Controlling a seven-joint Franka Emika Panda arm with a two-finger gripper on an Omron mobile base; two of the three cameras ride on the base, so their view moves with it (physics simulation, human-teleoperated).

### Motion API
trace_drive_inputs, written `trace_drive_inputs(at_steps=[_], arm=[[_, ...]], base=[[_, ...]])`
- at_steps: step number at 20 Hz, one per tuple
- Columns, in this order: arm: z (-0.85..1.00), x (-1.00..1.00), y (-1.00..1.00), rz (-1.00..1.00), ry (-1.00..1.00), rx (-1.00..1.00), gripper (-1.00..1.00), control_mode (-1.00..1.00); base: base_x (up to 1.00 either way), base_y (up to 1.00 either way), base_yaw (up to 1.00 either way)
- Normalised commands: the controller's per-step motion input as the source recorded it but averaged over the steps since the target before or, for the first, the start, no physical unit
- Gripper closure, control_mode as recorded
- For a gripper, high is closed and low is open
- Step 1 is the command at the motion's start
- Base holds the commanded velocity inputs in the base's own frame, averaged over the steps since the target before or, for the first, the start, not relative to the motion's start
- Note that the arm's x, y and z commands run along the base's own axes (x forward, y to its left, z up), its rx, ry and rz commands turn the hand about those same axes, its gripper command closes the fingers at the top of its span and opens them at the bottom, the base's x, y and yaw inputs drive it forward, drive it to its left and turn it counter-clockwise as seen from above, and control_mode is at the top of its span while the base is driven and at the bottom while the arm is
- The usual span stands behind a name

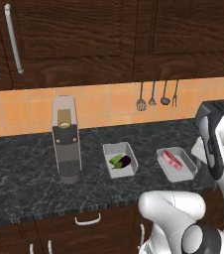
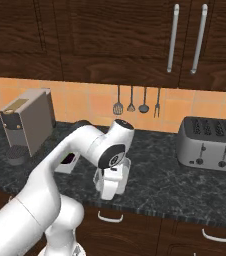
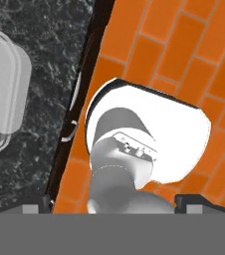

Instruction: Take the meat container that has the steak and place it on the second highest rack of the freezer. Then take the vegetable container that has the eggplant and lemon wedge and place it on the highest rack of the freezer.

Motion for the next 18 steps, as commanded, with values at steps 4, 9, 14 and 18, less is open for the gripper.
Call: trace_drive_inputs(at_steps=[4,9,14,18], arm=[[-0.34,0.24,0.00,-0.09,-0.01,0.02,-1.00,-1.00],[-0.18,0.47,0.00,-0.19,0.00,-0.01,-1.00,-1.00],[-0.27,0.30,0.00,-0.12,0.00,0.00,-1.00,-1.00],[-0.30,0.42,0.00,-0.10,0.00,0.00,-1.00,-1.00]], base=[[0.00,0.00,0.00],[0.00,0.00,0.00],[0.00,0.00,0.00],[0.00,0.00,0.00]])
